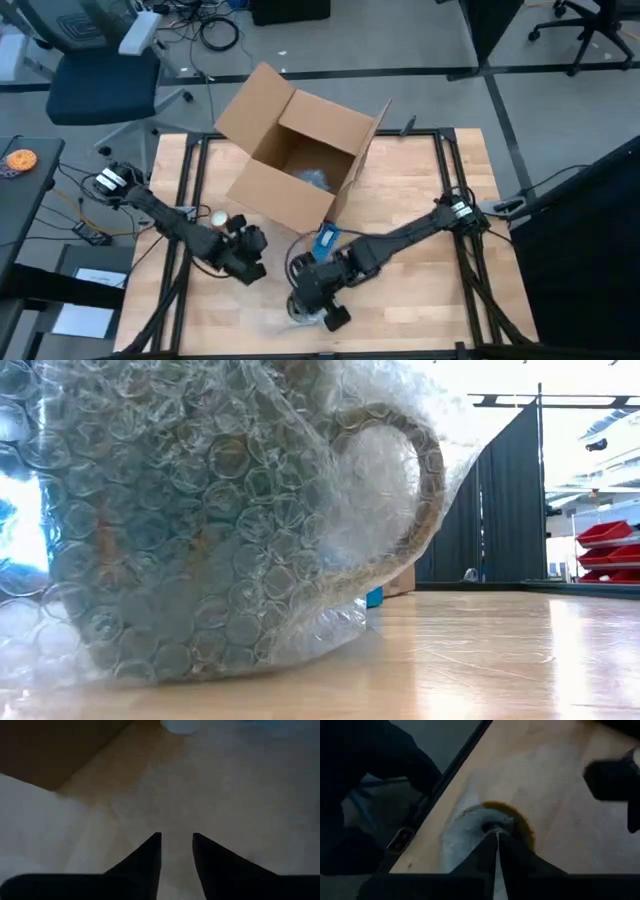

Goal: Wrap mug
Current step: Wrap the brown mug with the bubble wrap on the table

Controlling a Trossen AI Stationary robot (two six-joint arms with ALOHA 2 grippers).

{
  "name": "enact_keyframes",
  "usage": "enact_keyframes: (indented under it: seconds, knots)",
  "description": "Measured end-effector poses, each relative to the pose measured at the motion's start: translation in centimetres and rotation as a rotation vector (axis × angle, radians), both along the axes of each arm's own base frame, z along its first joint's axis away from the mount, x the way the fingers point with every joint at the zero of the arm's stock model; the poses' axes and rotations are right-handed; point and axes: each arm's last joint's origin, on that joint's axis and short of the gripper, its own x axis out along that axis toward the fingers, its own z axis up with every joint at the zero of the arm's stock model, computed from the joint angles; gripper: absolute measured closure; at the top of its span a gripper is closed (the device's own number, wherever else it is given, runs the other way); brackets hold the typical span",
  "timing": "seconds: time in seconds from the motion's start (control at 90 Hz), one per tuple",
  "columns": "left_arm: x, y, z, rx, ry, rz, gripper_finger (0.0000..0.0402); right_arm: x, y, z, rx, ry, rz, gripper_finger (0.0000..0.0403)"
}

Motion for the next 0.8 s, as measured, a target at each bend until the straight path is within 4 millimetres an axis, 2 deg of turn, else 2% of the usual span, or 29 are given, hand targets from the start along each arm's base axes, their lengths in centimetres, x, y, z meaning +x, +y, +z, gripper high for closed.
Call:
enact_keyframes:
  seconds: [0.089,0.233,0.456,0.567,0.689,0.8]
  knots:
    - [-0.1,1.6,-1.6,-0.029,0.025,0.022,0.0276,-1.9,0.8,0.4,-0.035,0.084,-0.005,0.0403]
    - [-0.2,3.5,-4.0,-0.130,-0.017,0.082,0.0251,-4.3,0.8,0.9,-0.085,0.183,-0.113,0.0403]
    - [0.2,4.8,-4.8,-0.193,-0.113,0.133,0.0219,-8.0,1.0,2.2,-0.146,0.185,-0.260,0.0403]
    - [0.3,5.0,-4.7,-0.220,-0.122,0.136,0.0214,-9.7,0.8,2.0,-0.176,0.167,-0.359,0.0403]
    - [0.7,4.9,-4.6,-0.238,-0.157,0.123,0.0231,-11.5,0.2,0.5,-0.179,0.160,-0.454,0.0403]
    - [1.1,4.3,-4.4,-0.281,-0.189,0.048,0.0297,-12.3,-0.6,-2.2,-0.131,0.146,-0.496,0.0403]
